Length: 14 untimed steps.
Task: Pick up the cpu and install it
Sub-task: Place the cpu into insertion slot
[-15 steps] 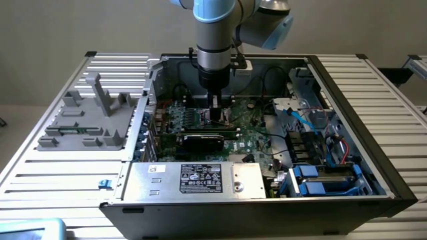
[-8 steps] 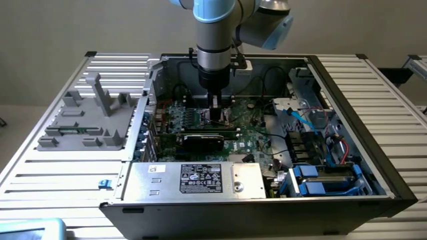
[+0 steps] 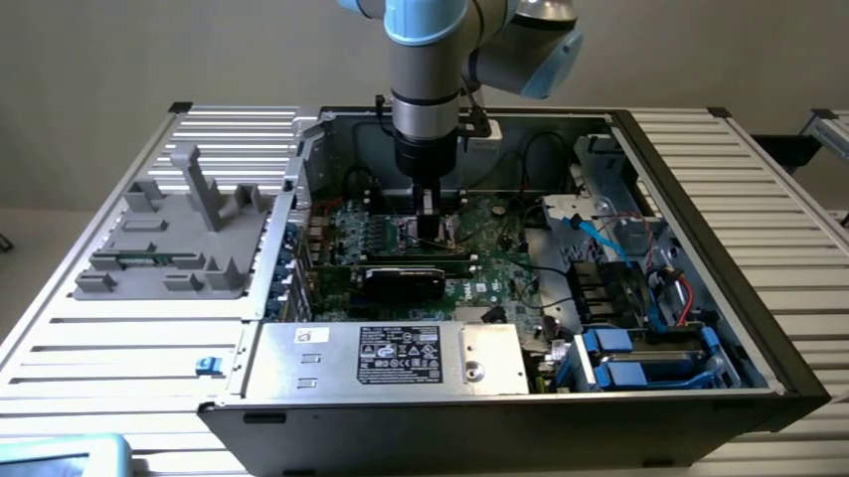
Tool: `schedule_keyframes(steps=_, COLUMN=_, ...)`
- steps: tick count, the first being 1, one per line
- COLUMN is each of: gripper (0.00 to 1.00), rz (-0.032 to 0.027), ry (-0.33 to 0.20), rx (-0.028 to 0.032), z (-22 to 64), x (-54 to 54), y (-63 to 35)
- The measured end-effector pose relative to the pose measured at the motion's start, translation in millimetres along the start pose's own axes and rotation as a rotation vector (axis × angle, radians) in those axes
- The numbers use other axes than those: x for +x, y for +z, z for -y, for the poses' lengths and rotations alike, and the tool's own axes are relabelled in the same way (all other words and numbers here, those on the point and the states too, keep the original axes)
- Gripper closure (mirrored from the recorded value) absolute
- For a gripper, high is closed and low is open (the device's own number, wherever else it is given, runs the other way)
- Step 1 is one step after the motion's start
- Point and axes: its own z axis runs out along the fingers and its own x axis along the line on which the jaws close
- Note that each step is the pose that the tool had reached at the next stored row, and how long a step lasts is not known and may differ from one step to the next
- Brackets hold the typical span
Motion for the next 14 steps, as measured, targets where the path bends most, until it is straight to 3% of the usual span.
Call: schedule_keyframes(steps=14, gripper=0.45, rz=-0.0039, ry=0.0, rx=0.0001, z=0.0, x=-0.9, y=0.0)
